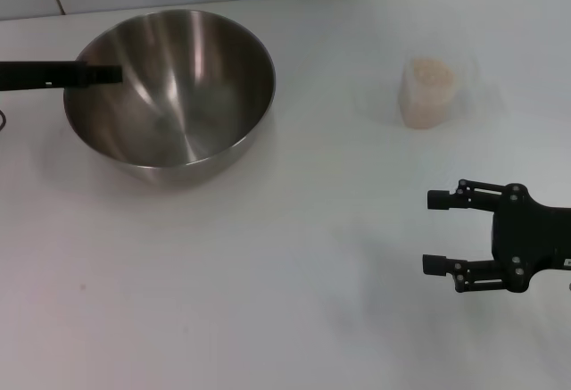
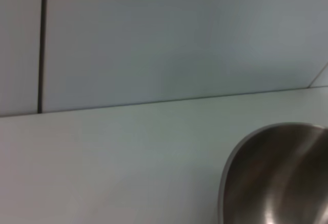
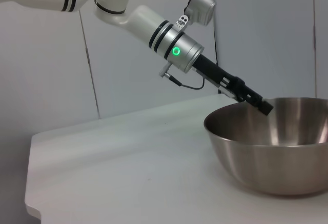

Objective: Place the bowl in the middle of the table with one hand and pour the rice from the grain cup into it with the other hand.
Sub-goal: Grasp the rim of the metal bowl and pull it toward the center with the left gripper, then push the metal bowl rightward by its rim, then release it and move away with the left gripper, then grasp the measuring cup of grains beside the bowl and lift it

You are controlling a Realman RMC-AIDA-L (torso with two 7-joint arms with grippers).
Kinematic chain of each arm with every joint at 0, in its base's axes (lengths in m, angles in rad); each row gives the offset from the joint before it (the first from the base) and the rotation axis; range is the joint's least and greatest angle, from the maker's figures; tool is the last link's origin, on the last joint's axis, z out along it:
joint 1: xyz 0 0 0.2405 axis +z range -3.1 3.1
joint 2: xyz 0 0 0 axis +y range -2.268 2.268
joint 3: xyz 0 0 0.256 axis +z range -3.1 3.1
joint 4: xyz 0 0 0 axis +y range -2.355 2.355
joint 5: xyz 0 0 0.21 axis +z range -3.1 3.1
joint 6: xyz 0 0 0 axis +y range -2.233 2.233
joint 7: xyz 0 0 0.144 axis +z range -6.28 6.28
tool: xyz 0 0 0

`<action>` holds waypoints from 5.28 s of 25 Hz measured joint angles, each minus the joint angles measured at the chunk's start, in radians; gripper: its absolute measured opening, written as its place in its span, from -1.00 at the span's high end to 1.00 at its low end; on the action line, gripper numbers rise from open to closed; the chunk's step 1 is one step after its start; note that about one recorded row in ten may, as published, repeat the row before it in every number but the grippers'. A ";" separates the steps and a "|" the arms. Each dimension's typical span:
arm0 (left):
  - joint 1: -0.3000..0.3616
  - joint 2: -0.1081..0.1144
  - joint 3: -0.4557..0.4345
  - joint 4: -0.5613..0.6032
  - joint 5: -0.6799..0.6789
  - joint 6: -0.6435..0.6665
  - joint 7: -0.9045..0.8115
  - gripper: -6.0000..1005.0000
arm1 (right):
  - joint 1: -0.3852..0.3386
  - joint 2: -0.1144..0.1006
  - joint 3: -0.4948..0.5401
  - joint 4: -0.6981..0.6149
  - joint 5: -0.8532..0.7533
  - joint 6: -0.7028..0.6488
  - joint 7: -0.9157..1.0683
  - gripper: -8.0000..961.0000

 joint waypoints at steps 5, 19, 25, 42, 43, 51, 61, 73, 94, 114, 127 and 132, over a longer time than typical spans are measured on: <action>0.007 -0.007 0.001 -0.005 0.000 0.004 0.000 -0.53 | 0.000 0.000 0.001 0.000 0.000 0.001 0.000 -0.71; -0.003 -0.023 -0.002 -0.001 -0.002 0.030 0.010 0.27 | 0.004 0.000 0.004 0.000 0.000 0.000 0.000 -0.71; -0.016 -0.023 -0.004 -0.006 -0.002 0.055 0.005 0.64 | 0.003 0.000 0.005 0.000 0.000 0.000 0.000 -0.71; -0.160 -0.052 -0.025 -0.075 -0.043 0.083 0.062 0.89 | 0.006 0.000 -0.003 0.000 0.000 0.005 0.000 -0.70; -0.160 -0.052 -0.025 -0.075 -0.043 0.083 0.062 0.88 | 0.006 0.000 -0.003 0.000 0.000 0.005 0.000 -0.71; -0.193 -0.055 0.049 -0.156 -0.115 -0.009 0.134 0.80 | 0.007 0.001 0.000 0.000 0.000 0.005 0.001 -0.71; -0.160 -0.051 0.064 -0.153 -0.206 -0.038 0.180 0.69 | 0.008 0.002 0.005 0.000 0.000 0.005 0.001 -0.71; 0.036 -0.046 0.115 0.131 -0.448 0.237 0.459 -0.26 | -0.025 0.006 0.062 0.000 0.005 0.015 -0.010 -0.71; 0.327 -0.044 0.216 0.354 -0.415 0.355 0.664 -0.61 | -0.005 0.051 0.360 0.213 0.359 0.669 -0.131 -0.71; 0.308 -0.043 0.220 0.355 -0.416 0.362 0.645 -0.61 | 0.148 0.049 0.318 0.285 0.382 0.897 -0.167 -0.71; 0.305 -0.046 0.222 0.355 -0.377 0.361 0.635 -0.61 | 0.155 0.051 0.319 0.312 0.410 0.903 -0.227 -0.55; 0.303 -0.046 0.223 0.355 -0.376 0.361 0.635 -0.61 | 0.151 0.052 0.320 0.337 0.455 0.901 -0.287 -0.20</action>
